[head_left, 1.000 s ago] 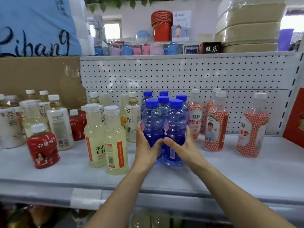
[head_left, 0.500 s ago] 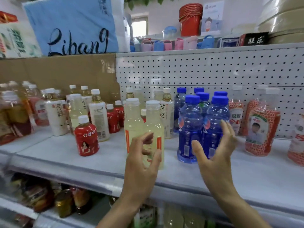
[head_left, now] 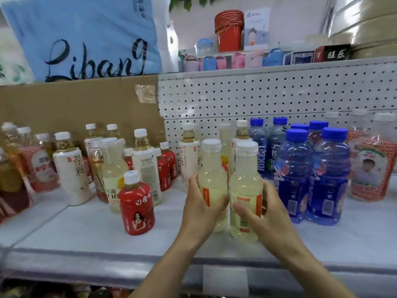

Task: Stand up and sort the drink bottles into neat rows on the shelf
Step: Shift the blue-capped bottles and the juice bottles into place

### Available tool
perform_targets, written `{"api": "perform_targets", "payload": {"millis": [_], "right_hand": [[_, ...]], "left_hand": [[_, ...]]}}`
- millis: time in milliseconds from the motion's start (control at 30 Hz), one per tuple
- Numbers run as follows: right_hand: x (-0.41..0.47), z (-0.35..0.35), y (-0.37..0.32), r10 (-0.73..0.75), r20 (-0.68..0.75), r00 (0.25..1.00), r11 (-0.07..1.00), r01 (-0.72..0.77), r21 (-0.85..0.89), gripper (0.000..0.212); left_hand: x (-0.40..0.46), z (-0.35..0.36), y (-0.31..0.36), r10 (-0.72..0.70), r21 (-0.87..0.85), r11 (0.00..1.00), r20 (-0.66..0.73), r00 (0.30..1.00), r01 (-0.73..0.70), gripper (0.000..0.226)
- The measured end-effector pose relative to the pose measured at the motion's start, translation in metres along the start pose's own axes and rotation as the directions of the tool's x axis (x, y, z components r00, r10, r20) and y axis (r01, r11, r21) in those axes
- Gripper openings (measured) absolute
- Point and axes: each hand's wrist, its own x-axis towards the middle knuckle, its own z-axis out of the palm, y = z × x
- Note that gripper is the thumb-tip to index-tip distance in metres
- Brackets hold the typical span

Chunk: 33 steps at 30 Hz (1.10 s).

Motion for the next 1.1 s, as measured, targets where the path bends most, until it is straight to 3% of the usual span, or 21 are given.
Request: {"api": "perform_targets", "payload": {"millis": [200, 467, 633, 667, 733, 800, 867, 933, 1000, 1100], "right_hand": [[-0.004, 0.02, -0.007, 0.007, -0.106, 0.994, 0.998, -0.014, -0.06, 0.067], [-0.003, 0.026, -0.012, -0.035, -0.278, 0.96, 0.985, -0.013, -0.17, 0.063], [0.0, 0.018, -0.006, -0.017, -0.389, 0.921, 0.957, -0.097, -0.272, 0.076], [-0.001, 0.019, -0.006, -0.074, -0.42, 0.904, 0.936, -0.083, -0.342, 0.082], [-0.002, 0.025, -0.013, -0.333, -0.437, 0.836, 0.853, 0.069, -0.517, 0.086], [0.0, 0.036, -0.027, -0.562, -0.334, 0.756, 0.744, 0.286, -0.605, 0.07], [0.013, 0.05, -0.042, -0.618, -0.163, 0.769, 0.688, 0.429, -0.586, 0.05], [0.036, 0.064, -0.051, -0.466, -0.036, 0.884, 0.776, 0.389, -0.497, 0.044], [0.065, 0.075, -0.049, -0.209, -0.037, 0.977, 0.914, 0.182, -0.364, 0.05], [0.104, 0.089, -0.039, 0.069, -0.129, 0.989, 0.977, -0.093, -0.19, 0.062]], "left_hand": [[-0.003, -0.023, -0.016, 0.022, 0.0, 1.0, -0.028, 0.999, -0.022, 0.085], [0.001, -0.038, -0.025, 0.05, 0.036, 0.998, 0.036, 0.998, -0.051, 0.083], [0.016, -0.042, -0.025, 0.013, 0.111, 0.994, -0.006, 1.0, -0.013, 0.083], [0.021, -0.043, -0.025, 0.003, 0.128, 0.992, -0.022, 1.0, 0.0, 0.083], [0.031, -0.044, -0.027, -0.024, 0.151, 0.988, -0.047, 0.999, 0.031, 0.083], [0.038, -0.043, -0.028, -0.045, 0.176, 0.983, -0.068, 0.997, 0.056, 0.084], [0.042, -0.043, -0.027, -0.054, 0.197, 0.978, -0.09, 0.994, 0.071, 0.088], [0.039, -0.044, -0.025, -0.045, 0.226, 0.972, -0.095, 0.994, 0.065, 0.092], [0.025, -0.049, -0.02, -0.008, 0.28, 0.96, -0.057, 0.998, 0.024, 0.093], [-0.004, -0.061, -0.012, 0.104, 0.308, 0.947, -0.026, 0.994, -0.091, 0.089]]}}
